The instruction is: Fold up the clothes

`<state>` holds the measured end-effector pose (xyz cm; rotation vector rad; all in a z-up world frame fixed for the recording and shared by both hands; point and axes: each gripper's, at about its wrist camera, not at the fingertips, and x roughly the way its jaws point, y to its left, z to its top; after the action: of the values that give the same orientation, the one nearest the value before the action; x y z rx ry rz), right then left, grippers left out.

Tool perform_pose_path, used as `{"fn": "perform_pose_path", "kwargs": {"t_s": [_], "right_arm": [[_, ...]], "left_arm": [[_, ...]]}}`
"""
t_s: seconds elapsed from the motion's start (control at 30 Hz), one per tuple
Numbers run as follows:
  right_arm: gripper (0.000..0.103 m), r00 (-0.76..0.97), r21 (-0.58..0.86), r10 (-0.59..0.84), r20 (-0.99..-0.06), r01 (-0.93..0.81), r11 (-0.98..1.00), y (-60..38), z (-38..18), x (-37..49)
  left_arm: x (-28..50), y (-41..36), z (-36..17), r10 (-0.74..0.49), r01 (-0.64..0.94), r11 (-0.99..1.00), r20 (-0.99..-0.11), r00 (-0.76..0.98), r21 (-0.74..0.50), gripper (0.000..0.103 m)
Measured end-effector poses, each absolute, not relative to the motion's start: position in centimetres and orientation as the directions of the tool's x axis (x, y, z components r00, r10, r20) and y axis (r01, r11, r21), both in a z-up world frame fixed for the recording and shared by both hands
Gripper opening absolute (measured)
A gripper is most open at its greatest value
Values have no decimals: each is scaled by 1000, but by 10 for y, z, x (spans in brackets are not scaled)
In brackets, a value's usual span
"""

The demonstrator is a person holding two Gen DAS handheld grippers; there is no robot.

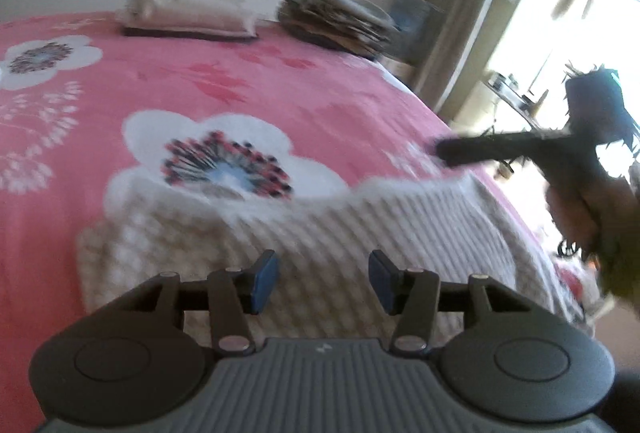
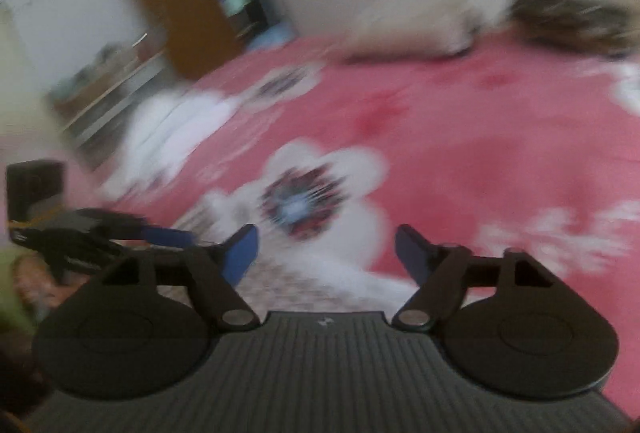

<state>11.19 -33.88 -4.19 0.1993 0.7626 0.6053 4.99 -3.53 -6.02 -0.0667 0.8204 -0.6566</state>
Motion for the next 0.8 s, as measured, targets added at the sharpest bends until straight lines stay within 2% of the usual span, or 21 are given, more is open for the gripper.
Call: {"fn": "perform_pose_path", "kwargs": {"t_s": [0.1,0.2,0.3,0.43,0.53,0.63,0.8], "right_arm": [[79,435,394,604,-668,-482,783,-319,-56,155],[79,259,491,650,-715,-476,729,-309,-73,193],[68,56,597,707,-705,-490,635,-299,-75,209],[67,-61,603,702,-710,-568,560,-286,-54,205],[66,-92,595,670,-737,-559,578,-282,-56,216],[61,-152,599,634,-758,-548,584,-273,-66,224],[56,-248,647,649,-719,-581,494,-265,-56,224]], "left_arm": [[35,-41,-75,-584,556,779,-656,478,-289,52],[23,-41,-83,-587,578,774,-637,499,-260,54],[18,-39,-87,-596,578,772,-615,516,-264,55],[17,-37,-96,-608,578,768,-595,525,-275,56],[13,-37,-99,-615,593,762,-578,536,-261,57],[12,-36,-101,-626,605,753,-567,536,-259,58],[9,-35,-104,-638,612,744,-554,535,-266,58]]}}
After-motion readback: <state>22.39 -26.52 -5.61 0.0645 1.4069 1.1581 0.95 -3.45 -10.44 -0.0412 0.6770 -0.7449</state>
